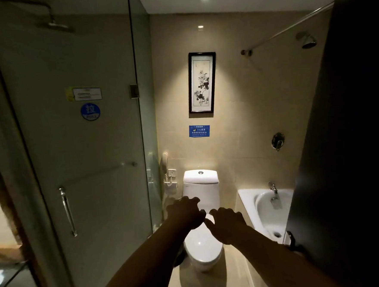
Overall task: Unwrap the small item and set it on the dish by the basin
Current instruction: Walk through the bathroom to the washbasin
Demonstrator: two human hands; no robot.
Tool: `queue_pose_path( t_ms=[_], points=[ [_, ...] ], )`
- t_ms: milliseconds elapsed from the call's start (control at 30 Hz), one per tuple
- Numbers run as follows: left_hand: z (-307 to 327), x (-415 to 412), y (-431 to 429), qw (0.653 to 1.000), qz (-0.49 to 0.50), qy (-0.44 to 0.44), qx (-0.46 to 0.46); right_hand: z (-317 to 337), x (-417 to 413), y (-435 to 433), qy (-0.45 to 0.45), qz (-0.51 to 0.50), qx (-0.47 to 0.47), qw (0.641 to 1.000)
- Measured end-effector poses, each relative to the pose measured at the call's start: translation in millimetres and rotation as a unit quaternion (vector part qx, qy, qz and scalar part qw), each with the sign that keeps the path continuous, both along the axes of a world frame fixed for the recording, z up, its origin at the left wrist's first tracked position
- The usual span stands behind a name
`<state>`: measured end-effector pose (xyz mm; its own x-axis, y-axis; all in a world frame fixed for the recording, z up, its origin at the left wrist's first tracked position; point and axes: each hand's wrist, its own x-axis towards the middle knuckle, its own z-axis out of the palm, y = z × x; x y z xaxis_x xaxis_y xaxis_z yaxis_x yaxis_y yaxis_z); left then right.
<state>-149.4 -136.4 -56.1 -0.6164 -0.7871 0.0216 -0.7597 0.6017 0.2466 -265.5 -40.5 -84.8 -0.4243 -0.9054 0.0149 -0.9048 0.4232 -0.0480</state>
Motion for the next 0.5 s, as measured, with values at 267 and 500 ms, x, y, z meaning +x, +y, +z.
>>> queue_pose_path(
  t_ms=[267,500],
  points=[
    [-36.4,-5.3,-94.8,0.996,-0.017,0.047,0.07,-22.5,-15.7,-71.3,0.017,0.0,0.069,0.997],
    [-80.6,48.9,-173.7,0.998,0.048,-0.002,0.037,-44.2,4.7,-166.9,0.021,0.037,0.088,0.995]
  ],
)
